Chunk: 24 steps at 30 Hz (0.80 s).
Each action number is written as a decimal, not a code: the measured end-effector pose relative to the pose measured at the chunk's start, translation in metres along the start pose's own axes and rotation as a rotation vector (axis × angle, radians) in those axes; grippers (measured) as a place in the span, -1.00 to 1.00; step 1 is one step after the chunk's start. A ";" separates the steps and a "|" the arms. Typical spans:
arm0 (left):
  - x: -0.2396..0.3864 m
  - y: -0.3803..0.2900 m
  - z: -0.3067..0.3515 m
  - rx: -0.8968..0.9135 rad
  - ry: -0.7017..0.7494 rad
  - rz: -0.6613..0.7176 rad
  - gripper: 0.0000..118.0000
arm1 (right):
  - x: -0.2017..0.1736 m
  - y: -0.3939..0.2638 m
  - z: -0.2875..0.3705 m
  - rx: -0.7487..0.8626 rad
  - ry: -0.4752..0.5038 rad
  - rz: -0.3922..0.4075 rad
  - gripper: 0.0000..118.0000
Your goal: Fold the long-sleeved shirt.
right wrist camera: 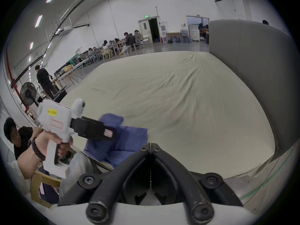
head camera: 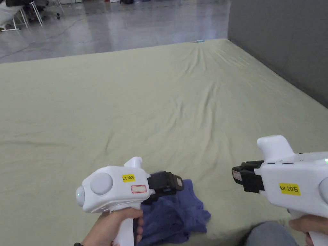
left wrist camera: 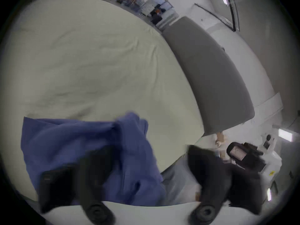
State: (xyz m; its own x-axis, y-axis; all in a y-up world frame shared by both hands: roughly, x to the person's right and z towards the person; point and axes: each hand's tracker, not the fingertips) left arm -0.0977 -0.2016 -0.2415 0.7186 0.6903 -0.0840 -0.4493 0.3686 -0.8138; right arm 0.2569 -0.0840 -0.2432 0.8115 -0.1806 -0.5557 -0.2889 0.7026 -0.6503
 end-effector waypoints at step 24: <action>0.070 -0.051 -0.077 -0.013 0.244 -0.335 -1.00 | -0.001 -0.011 -0.013 -0.037 0.009 0.010 -1.00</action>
State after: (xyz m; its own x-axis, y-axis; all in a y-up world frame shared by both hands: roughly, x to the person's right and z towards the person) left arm 0.0160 -0.2200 -0.2503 0.9292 0.3655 0.0543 -0.1636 0.5386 -0.8265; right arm 0.2527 -0.1005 -0.2423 0.8037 -0.1799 -0.5672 -0.3161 0.6785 -0.6631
